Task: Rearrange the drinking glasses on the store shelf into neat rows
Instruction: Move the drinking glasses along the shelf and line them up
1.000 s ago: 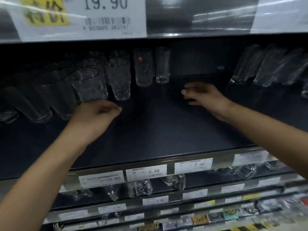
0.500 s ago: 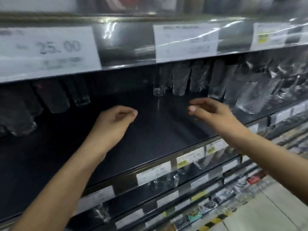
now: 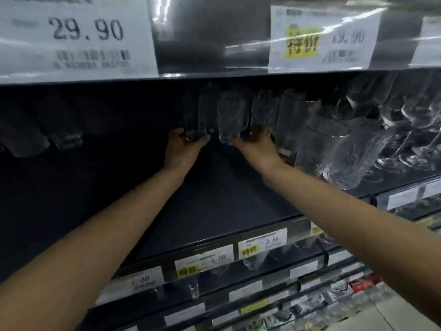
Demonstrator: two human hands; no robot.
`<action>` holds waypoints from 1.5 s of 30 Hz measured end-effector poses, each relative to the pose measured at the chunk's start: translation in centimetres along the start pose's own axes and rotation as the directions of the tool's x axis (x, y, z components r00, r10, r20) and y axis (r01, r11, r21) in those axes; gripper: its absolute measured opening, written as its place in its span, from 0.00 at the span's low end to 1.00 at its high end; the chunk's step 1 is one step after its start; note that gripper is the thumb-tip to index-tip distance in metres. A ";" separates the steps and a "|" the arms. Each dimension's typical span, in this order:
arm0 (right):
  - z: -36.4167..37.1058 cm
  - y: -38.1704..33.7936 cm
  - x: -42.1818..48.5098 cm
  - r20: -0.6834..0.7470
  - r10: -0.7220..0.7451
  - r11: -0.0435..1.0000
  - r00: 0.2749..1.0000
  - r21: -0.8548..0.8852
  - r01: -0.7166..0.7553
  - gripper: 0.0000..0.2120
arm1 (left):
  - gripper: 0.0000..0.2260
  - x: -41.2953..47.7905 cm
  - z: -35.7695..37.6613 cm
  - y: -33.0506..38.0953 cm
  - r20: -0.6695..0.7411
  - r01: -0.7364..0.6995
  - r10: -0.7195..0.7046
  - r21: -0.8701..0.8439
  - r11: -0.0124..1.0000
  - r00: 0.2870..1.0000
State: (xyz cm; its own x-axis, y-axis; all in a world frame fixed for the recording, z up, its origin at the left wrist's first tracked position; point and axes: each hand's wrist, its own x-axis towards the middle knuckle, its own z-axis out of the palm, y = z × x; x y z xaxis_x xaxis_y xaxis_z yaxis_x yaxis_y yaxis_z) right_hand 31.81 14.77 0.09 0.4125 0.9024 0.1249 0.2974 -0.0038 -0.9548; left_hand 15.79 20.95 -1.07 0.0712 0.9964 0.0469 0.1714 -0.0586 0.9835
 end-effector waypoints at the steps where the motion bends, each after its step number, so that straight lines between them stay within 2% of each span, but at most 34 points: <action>1: 0.8 0.3 1.1 -0.009 0.007 1.000 1.000 0.029 -0.007 0.29 | 0.38 0.9 0.6 -0.6 -0.028 -0.013 0.013 0.011 1.000 1.000; 4: 2.7 1.4 3.9 -0.066 0.001 0.999 0.998 0.041 0.002 0.23 | 0.39 3.1 1.9 -1.5 -0.081 -0.093 0.094 0.024 0.995 0.992; 7: 3.7 2.3 6.0 -0.116 -0.014 1.000 0.993 0.025 0.017 0.21 | 0.42 5.1 2.2 -1.8 -0.121 -0.118 0.118 0.010 0.993 0.986; 12: 4.1 3.2 8.5 -0.160 -0.051 0.997 0.986 0.041 0.059 0.17 | 0.38 6.9 2.7 -1.8 -0.143 -0.131 0.141 0.077 0.988 0.980; 18: 4.5 3.5 9.6 -0.104 -0.065 0.996 0.992 0.060 0.072 0.30 | 0.32 8.1 2.9 -1.8 -0.146 -0.133 0.147 0.102 0.986 0.978; 24: 4.3 3.5 9.5 -0.107 -0.047 0.998 0.993 0.027 0.050 0.30 | 0.30 7.3 2.3 -1.4 -0.139 -0.123 0.153 0.202 0.972 0.978; 27: 4.2 3.6 9.3 -0.057 -0.016 1.000 0.998 0.005 0.016 0.39 | 0.28 5.8 1.2 -1.1 -0.113 -0.118 0.148 0.239 0.964 0.982; 31: 3.9 3.7 8.4 0.019 -0.014 1.000 1.000 -0.025 0.015 0.33 | 0.26 3.0 -1.5 -1.1 -0.091 -0.118 0.145 0.256 0.960 0.985; 35: 3.7 1.9 4.2 0.144 -0.015 1.000 0.989 0.000 0.015 0.36 | 0.30 0.0 -5.2 -1.6 -0.080 -0.103 0.134 0.311 0.945 0.988; 38: 4.2 0.7 1.0 0.259 -0.070 0.997 0.963 -0.008 0.075 0.29 | 0.33 -2.5 -8.5 -2.0 -0.083 -0.087 0.123 0.340 0.936 0.989; 41: 5.0 -1.0 -2.5 0.356 -0.164 0.986 0.920 0.044 0.159 0.11 | 0.32 -5.4 -12.0 -2.5 -0.117 -0.066 0.113 0.346 0.936 0.987; 42: 5.4 -1.8 -3.8 0.382 -0.198 0.980 0.903 0.078 0.182 0.09 | 0.31 -6.4 -13.3 -2.7 -0.132 -0.061 0.112 0.342 0.938 0.985; 45: 7.2 -3.8 -7.4 0.433 -0.261 0.965 0.863 0.147 0.217 0.14 | 0.26 -9.0 -17.4 -3.1 -0.189 -0.033 0.092 0.295 0.955 0.978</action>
State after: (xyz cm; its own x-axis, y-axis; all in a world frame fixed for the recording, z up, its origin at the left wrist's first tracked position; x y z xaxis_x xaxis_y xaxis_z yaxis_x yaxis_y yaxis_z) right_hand 21.40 11.22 0.82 -0.0944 0.9663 0.2396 0.2497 0.2560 -0.9339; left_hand -2.46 13.22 -1.50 -0.1000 0.9805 0.1691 0.4509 -0.1069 0.8861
